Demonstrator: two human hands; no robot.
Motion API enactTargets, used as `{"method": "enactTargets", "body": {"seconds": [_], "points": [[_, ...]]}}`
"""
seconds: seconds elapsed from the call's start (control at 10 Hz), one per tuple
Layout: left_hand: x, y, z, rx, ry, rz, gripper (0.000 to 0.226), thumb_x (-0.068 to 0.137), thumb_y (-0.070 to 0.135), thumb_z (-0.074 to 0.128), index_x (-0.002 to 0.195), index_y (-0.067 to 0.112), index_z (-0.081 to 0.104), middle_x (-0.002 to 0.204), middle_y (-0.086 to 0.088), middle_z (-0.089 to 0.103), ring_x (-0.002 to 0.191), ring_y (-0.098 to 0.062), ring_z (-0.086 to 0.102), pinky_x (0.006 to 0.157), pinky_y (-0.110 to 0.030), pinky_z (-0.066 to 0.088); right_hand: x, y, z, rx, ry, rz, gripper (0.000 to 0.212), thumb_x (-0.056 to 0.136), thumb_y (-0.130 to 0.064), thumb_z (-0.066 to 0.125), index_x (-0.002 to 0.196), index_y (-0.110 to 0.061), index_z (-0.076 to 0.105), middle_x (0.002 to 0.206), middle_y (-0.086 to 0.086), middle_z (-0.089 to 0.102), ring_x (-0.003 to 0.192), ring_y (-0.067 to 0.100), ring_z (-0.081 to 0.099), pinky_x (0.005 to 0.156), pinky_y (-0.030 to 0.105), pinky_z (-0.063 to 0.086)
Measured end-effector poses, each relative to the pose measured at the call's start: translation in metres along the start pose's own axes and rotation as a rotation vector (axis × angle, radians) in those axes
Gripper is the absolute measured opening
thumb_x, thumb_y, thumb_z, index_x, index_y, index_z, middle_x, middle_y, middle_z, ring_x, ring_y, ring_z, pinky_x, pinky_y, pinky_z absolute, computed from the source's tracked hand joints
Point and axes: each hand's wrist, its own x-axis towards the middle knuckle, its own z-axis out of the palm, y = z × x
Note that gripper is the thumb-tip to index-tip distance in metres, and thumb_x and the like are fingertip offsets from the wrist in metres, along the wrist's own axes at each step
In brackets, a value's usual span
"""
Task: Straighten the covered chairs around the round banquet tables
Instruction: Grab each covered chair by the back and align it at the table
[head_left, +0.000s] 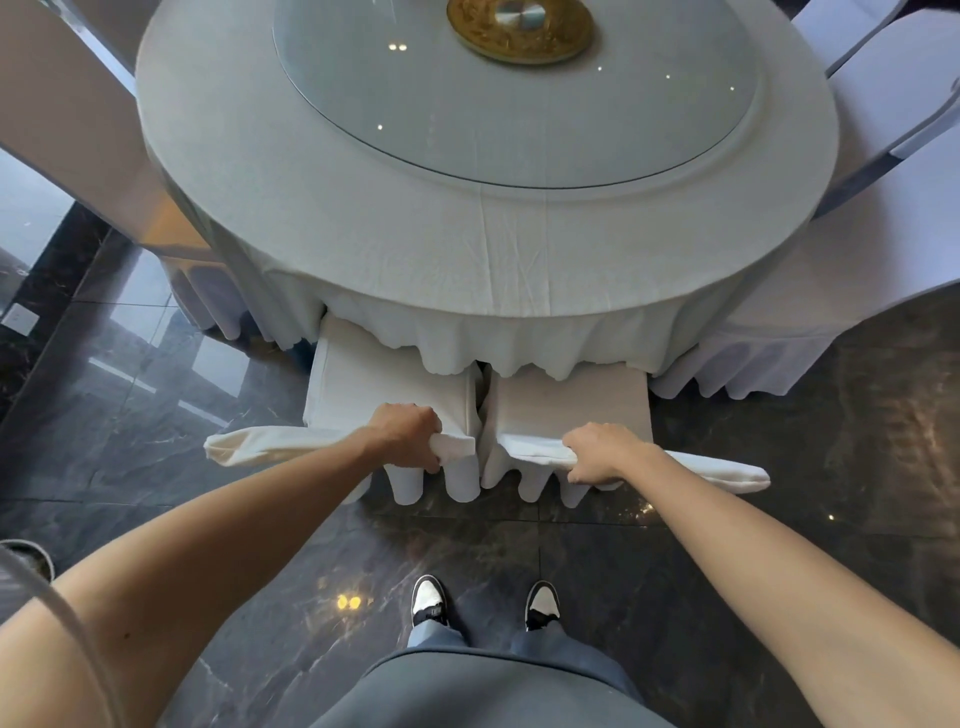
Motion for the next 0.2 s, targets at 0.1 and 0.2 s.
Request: {"method": "enactTargets", "body": {"seconds": [0.1,0.2], "points": [[-0.002,-0.009,-0.024,-0.185,-0.165,0.021,0.066,0.074,0.051,0.077,0.131,0.024,0.060,0.126,0.003,0.063,0.107,-0.018,0.060,0.086,-0.030,0.049,-0.005,0.002,-0.024,0.126,-0.118,-0.020,0.041,0.076,-0.046,0.062,0.099,-0.012,0.063,0.100,0.006,0.064,0.089,0.025,0.061,0.079,0.041,0.050],[0.001,-0.013,-0.046,-0.243,-0.182,0.044,0.065,0.081,0.048,0.075,0.136,0.017,0.057,0.136,0.000,0.059,0.120,-0.020,0.057,0.098,-0.029,0.045,-0.009,0.002,-0.050,0.168,-0.099,-0.038,0.050,0.078,-0.048,0.060,0.114,-0.014,0.064,0.117,0.005,0.064,0.104,0.024,0.060,0.093,0.044,0.049]]}}
